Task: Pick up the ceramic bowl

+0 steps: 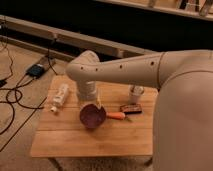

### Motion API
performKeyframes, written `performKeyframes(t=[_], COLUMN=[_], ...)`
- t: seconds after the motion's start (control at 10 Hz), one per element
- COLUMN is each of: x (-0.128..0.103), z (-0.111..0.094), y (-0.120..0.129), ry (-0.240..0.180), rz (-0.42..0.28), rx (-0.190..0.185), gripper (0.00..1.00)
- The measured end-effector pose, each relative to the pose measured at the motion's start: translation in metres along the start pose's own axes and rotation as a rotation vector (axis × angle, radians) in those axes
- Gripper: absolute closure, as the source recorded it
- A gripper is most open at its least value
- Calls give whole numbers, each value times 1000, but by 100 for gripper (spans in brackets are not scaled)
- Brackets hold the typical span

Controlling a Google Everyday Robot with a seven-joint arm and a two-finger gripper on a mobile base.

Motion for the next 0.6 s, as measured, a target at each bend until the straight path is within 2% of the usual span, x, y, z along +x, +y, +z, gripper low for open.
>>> performKeyframes(t=[0.3,0.6], x=[-11,-17], z=[30,57], y=[-31,-49], ry=[-4,9], rz=[26,27], rx=[-43,-55], gripper=[35,35])
